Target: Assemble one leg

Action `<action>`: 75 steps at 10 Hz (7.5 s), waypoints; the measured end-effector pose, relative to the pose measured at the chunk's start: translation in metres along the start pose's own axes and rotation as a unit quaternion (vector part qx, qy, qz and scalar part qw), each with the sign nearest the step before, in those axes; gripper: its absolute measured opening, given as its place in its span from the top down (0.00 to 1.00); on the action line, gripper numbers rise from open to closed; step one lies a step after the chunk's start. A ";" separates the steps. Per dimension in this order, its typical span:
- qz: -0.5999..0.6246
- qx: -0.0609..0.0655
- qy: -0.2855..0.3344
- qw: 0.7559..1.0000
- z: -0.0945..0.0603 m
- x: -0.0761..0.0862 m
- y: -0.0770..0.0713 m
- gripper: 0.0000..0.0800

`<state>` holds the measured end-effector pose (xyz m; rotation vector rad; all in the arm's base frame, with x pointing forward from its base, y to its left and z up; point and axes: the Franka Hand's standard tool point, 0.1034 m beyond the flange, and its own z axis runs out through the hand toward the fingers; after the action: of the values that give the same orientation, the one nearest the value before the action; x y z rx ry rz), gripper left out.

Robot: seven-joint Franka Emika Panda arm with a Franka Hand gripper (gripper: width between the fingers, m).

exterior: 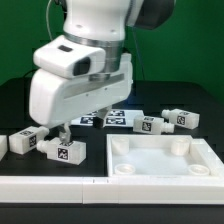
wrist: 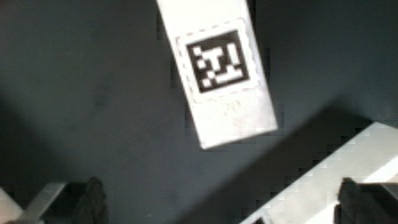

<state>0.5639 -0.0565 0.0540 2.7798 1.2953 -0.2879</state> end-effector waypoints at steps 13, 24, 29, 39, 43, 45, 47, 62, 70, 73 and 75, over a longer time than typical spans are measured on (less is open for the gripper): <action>-0.085 0.008 -0.260 0.962 0.003 0.000 -0.014 0.19; -0.135 -0.073 -0.248 0.957 0.008 -0.007 0.026 0.19; -0.128 -0.079 -0.250 0.957 0.008 -0.006 0.026 0.19; -0.069 -0.086 -0.446 0.888 0.030 -0.003 0.001 0.19; -0.048 -0.067 -0.466 0.881 0.028 -0.018 0.000 0.19; -0.030 -0.048 -0.473 0.879 0.036 -0.024 -0.003 0.19; -0.024 -0.037 -0.476 0.879 0.041 -0.026 -0.008 0.19; -0.022 -0.028 -0.450 0.892 -0.002 -0.029 0.005 0.64; 0.009 -0.076 -0.236 0.969 -0.062 -0.011 -0.008 0.64; 0.085 -0.041 -0.144 0.985 -0.099 0.045 -0.050 0.64; 0.136 -0.013 -0.057 0.989 -0.122 0.080 -0.055 0.64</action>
Offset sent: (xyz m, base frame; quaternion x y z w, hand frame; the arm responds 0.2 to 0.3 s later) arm 0.0068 -0.0413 0.0140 -0.0686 -0.1691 -0.0389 0.9824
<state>0.5897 0.0561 0.1594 2.8244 0.8745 -0.4031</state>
